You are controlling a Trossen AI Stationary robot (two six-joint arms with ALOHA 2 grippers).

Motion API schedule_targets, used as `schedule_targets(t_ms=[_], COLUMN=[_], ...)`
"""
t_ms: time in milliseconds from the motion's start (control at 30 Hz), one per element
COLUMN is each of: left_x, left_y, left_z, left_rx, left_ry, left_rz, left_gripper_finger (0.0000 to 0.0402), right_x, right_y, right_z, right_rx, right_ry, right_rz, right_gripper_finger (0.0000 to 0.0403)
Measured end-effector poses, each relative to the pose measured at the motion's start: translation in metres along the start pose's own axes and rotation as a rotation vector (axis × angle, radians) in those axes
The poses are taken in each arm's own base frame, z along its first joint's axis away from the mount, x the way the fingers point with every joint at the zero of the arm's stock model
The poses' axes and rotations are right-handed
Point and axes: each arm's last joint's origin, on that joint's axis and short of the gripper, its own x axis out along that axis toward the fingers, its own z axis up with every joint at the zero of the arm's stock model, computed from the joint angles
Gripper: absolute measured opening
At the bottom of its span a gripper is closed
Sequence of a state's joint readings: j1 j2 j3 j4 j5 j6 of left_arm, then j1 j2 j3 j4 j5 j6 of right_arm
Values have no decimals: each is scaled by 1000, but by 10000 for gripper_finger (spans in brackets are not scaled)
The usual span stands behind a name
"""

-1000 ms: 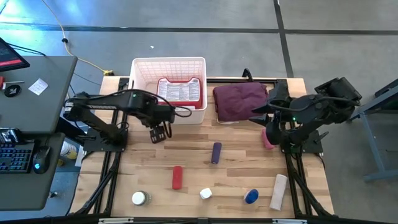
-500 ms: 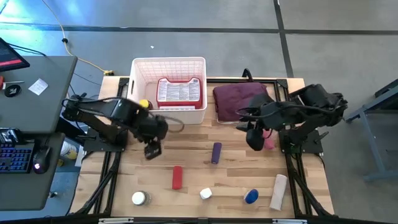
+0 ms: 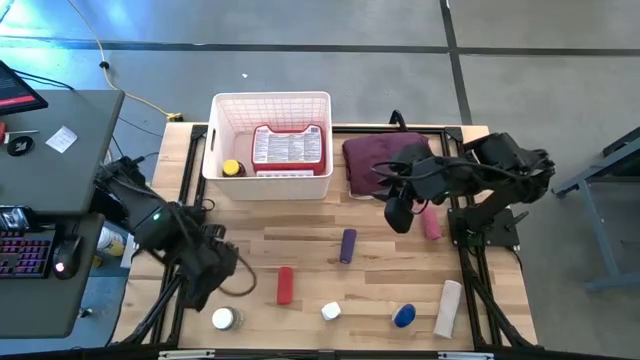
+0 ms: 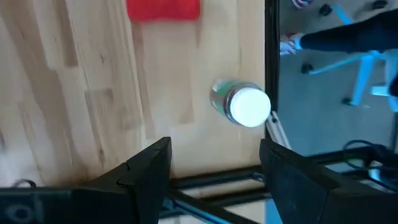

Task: Pick & place medical supplies in basket/bin
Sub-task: Put the green pill bottle into the white bin

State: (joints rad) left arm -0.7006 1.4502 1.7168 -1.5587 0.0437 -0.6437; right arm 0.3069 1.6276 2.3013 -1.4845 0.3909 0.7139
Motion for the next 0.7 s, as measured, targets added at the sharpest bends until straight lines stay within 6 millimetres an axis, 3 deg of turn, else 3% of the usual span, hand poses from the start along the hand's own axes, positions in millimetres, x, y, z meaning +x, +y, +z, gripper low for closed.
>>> schedule_targets(t_ms=[167,300,500,700], left_x=[1,3,17,42], left_y=[-16,-27,-35,-59], left_z=[-9,-11,-6,-9], left_rx=[20,-93,-294,-288], left_ry=[-71,-107,-147,-99], left_rz=[39,8,-39,-25], left_gripper_finger=[277,278,278,278], right_x=[9,8,1,-13], right_y=[9,16,27,48], right_z=[-4,-9,-20,-41], right_rx=[2,-56,-96,-168], right_ry=[68,119,137,141], right_rz=[48,110,155,203], right_gripper_finger=[139,139,140,156])
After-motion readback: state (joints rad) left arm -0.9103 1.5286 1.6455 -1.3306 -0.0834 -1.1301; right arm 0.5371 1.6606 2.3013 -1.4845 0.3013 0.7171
